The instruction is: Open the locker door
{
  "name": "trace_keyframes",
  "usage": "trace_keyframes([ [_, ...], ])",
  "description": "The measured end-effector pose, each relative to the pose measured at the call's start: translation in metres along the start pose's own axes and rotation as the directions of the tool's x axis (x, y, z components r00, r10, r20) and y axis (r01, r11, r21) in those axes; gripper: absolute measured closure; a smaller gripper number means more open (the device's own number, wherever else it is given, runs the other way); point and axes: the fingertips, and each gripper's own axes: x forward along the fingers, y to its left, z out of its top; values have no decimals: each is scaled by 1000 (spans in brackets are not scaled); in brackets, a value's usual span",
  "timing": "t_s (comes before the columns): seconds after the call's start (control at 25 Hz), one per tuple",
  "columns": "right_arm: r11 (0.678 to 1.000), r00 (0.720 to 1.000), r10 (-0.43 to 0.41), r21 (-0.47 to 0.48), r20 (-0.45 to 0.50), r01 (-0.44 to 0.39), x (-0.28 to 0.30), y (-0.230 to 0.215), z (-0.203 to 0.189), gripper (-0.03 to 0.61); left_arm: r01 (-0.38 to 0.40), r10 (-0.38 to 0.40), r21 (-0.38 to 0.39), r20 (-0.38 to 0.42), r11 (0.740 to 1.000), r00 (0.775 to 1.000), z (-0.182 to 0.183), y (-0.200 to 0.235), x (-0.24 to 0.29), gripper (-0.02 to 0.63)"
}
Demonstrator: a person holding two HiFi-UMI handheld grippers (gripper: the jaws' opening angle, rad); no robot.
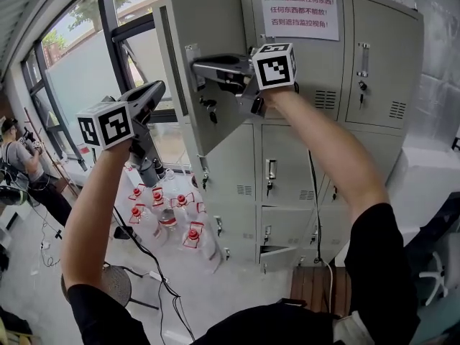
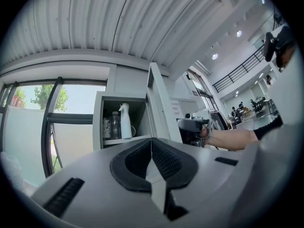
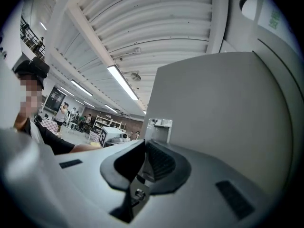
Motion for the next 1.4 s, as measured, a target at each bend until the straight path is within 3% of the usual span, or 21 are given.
trace_keyframes([
  [0.28,999,999,23,26,23,-24,-8,5,1,546,42,-42,24,-11,999,999,3,-16,-4,597],
  [0.52,993,993,101,56,60,-105,-14,9,1,548,52,-51,17,-33,999,998,-6,-20,5,597],
  [1.4,935,935,346,50,77,-350,-79,26,17,549,-63,64,38,-36,997,997,-4,-51,43,597],
])
